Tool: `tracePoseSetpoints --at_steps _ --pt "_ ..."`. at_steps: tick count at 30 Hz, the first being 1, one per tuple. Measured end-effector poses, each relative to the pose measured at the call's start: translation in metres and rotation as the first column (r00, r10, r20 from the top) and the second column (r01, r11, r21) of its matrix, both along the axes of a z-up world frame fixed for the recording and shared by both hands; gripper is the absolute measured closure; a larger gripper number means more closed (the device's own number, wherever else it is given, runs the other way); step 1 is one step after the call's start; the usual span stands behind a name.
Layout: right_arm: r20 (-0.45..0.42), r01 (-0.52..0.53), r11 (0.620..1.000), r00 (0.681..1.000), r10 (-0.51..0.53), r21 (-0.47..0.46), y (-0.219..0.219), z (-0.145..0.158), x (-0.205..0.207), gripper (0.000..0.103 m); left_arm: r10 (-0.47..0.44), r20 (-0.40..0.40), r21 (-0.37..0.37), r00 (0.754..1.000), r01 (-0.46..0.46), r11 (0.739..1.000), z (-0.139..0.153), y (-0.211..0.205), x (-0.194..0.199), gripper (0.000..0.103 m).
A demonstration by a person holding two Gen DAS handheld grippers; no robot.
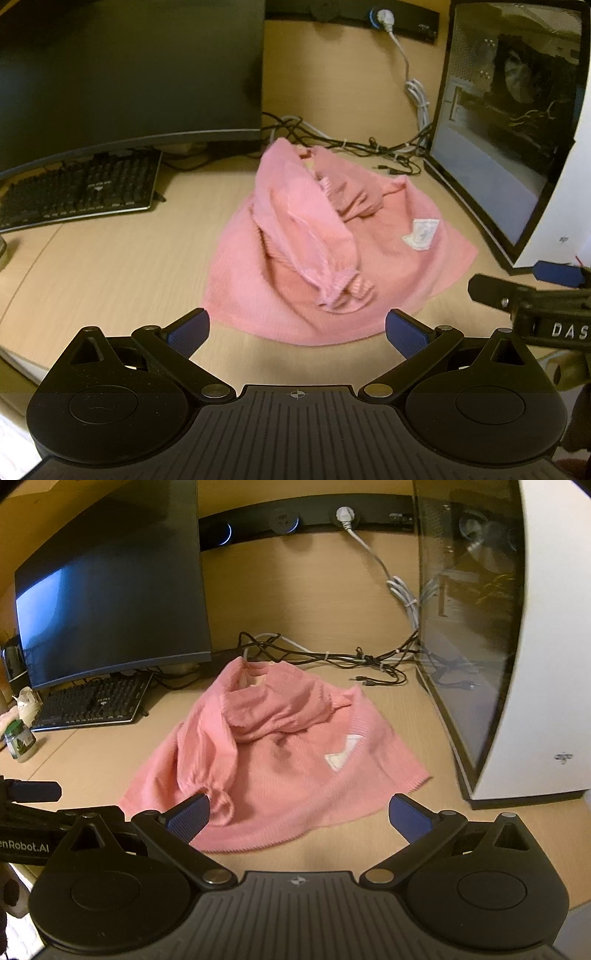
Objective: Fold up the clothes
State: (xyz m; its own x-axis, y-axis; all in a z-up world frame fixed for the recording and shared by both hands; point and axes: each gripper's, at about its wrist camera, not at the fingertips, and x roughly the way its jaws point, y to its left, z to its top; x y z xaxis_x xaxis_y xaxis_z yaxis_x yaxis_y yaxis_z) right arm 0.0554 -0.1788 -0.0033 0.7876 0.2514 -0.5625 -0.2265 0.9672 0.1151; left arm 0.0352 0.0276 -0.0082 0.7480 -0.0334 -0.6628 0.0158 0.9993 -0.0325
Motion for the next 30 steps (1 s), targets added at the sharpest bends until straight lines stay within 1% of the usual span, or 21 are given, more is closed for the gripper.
tracePoseSetpoints --at_steps 2,6,10,14,18,22,23,25,28,29,30 --pt "-0.004 0.016 1.000 1.000 -0.016 -0.003 0.010 0.001 0.006 0.000 0.005 0.004 -0.001 1.000 -0.005 1.000 0.001 0.012 0.005 0.000" --pt "-0.016 0.052 0.998 0.998 -0.053 -0.025 0.032 0.006 0.017 0.000 0.005 0.010 -0.029 1.000 -0.005 1.000 0.006 0.036 0.018 0.000" --pt "-0.024 0.105 0.994 0.994 -0.106 -0.037 0.054 0.014 0.028 0.000 -0.043 0.010 -0.055 0.999 0.043 0.998 0.013 0.061 0.031 0.000" --pt "-0.037 0.160 0.987 0.986 -0.161 -0.024 0.073 0.021 0.039 0.000 -0.096 0.004 -0.064 0.995 0.096 0.993 0.020 0.082 0.046 0.000" --pt "-0.069 0.190 0.982 0.979 -0.190 -0.005 0.078 0.023 0.049 0.000 -0.136 0.006 -0.063 0.991 0.137 0.989 0.029 0.096 0.060 0.000" --pt "-0.111 0.209 0.978 0.972 -0.206 0.024 0.067 0.018 0.059 0.000 -0.162 -0.002 -0.079 0.987 0.161 0.984 0.030 0.097 0.074 0.000" --pt "-0.125 0.216 0.976 0.970 -0.210 0.038 0.061 0.016 0.062 0.000 -0.170 -0.005 -0.091 0.985 0.169 0.981 0.029 0.095 0.077 0.000" --pt "-0.153 0.220 0.971 0.967 -0.204 0.097 0.041 0.011 0.067 0.000 -0.198 -0.015 -0.152 0.980 0.193 0.969 0.025 0.091 0.083 0.000" --pt "-0.169 0.201 0.952 0.972 -0.164 0.230 0.006 -0.001 0.077 0.000 -0.243 -0.041 -0.256 0.969 0.225 0.940 0.013 0.079 0.100 0.000" --pt "-0.167 0.189 0.945 0.975 -0.147 0.268 -0.002 -0.005 0.080 0.000 -0.252 -0.055 -0.282 0.966 0.227 0.932 0.008 0.074 0.108 0.000" --pt "-0.163 0.172 0.937 0.978 -0.127 0.305 -0.011 -0.010 0.083 0.000 -0.247 -0.071 -0.297 0.966 0.216 0.930 0.003 0.067 0.116 0.000"
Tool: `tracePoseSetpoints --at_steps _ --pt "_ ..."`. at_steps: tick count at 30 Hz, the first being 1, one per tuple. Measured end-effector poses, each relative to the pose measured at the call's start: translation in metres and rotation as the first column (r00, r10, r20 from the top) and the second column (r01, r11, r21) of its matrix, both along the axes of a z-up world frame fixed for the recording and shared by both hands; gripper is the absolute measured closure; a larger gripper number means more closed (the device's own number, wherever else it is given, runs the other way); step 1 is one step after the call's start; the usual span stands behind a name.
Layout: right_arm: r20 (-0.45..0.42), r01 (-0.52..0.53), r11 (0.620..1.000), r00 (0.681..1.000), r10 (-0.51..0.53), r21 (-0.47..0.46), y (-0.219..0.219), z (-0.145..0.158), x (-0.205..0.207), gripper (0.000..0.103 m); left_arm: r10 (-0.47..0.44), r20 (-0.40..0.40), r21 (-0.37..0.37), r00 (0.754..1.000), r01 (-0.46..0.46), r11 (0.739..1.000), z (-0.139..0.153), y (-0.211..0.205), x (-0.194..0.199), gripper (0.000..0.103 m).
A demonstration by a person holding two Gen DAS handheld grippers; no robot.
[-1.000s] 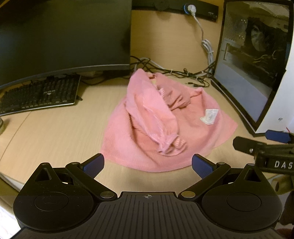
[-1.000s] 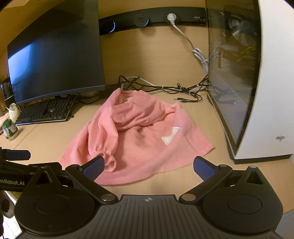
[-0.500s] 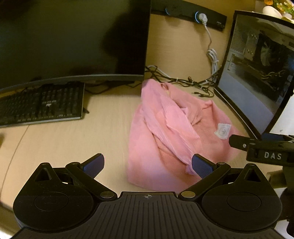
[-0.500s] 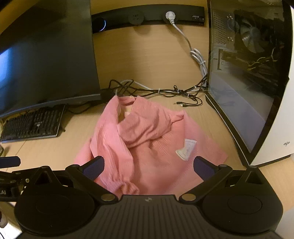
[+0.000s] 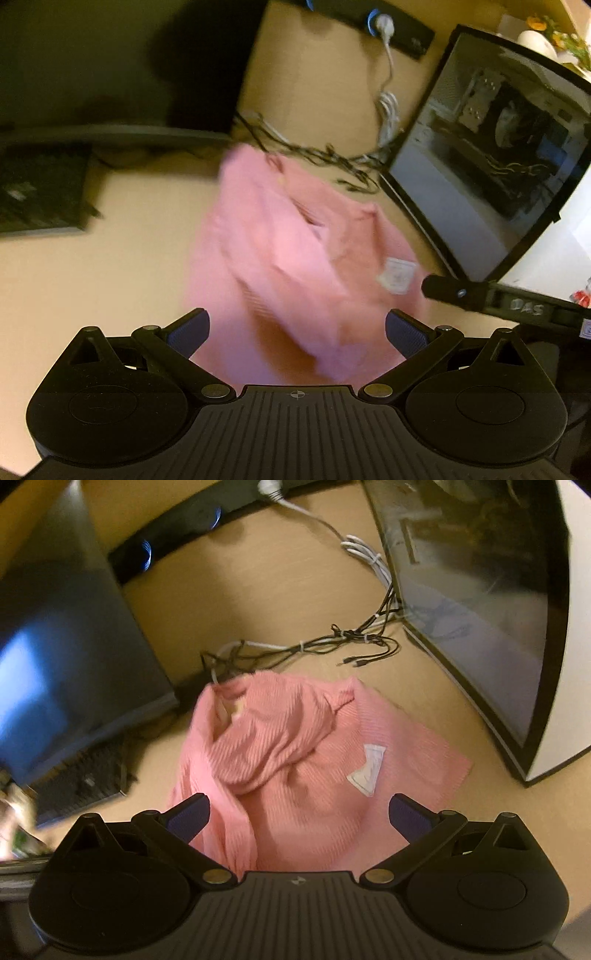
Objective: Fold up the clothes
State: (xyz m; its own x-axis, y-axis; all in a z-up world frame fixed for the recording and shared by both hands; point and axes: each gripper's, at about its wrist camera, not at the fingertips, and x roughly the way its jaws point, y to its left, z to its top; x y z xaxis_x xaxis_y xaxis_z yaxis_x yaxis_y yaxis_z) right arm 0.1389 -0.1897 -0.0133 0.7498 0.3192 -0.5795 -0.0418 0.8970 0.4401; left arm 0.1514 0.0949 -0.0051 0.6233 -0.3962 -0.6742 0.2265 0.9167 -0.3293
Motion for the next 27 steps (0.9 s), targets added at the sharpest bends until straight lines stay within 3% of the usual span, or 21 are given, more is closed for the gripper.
tracePoseSetpoints --at_steps 3,5,8,9,10,12,17,19,20,22,24,27 --pt "0.021 -0.053 0.998 0.998 0.052 0.030 -0.012 -0.014 0.011 0.000 0.039 -0.016 0.012 0.999 -0.039 0.999 -0.011 -0.016 0.019 0.000" --pt "0.015 -0.062 0.998 0.998 0.062 -0.017 -0.009 -0.019 0.019 0.000 0.064 -0.016 0.045 0.998 -0.063 0.997 -0.016 -0.022 0.029 0.003" --pt "0.019 -0.081 0.996 0.996 0.082 -0.033 -0.002 -0.020 0.033 0.000 0.087 -0.035 0.055 0.996 -0.085 0.995 -0.017 -0.021 0.043 0.032" --pt "0.013 -0.094 0.995 0.995 0.095 -0.040 0.001 -0.022 0.039 0.000 0.101 -0.040 0.055 0.994 -0.099 0.994 -0.017 -0.019 0.050 0.034" --pt "0.004 -0.102 0.993 0.995 0.103 -0.059 0.006 -0.024 0.046 0.000 0.116 -0.046 0.056 0.992 -0.113 0.992 -0.018 -0.018 0.057 0.032" --pt "-0.023 -0.103 0.988 0.995 0.101 -0.114 0.018 -0.032 0.059 0.000 0.143 -0.060 0.060 0.988 -0.139 0.988 -0.022 -0.018 0.076 0.005" --pt "-0.074 -0.058 0.980 0.996 0.045 -0.188 0.046 -0.047 0.086 0.000 0.090 -0.059 0.097 0.994 -0.084 0.992 -0.037 -0.031 0.129 0.005" --pt "-0.075 -0.028 0.983 0.997 0.014 -0.179 0.052 -0.044 0.092 0.000 0.043 -0.090 0.106 0.995 -0.033 0.994 -0.044 -0.030 0.147 0.020" --pt "-0.073 -0.015 0.984 0.997 0.003 -0.175 0.055 -0.041 0.096 0.000 0.023 -0.110 0.100 0.994 -0.012 0.995 -0.047 -0.026 0.154 0.036" --pt "-0.080 -0.005 0.985 0.997 -0.009 -0.173 0.060 -0.039 0.105 0.000 -0.016 -0.144 0.079 0.989 0.028 0.996 -0.052 -0.017 0.166 0.049" --pt "-0.104 0.002 0.984 0.994 -0.021 -0.181 0.064 -0.043 0.112 0.000 -0.053 -0.154 0.068 0.987 0.064 0.996 -0.056 -0.006 0.175 0.074" --pt "-0.157 0.002 0.988 0.987 -0.027 -0.157 0.068 -0.053 0.115 0.000 -0.092 -0.151 0.055 0.984 0.102 0.993 -0.059 0.004 0.183 0.086"
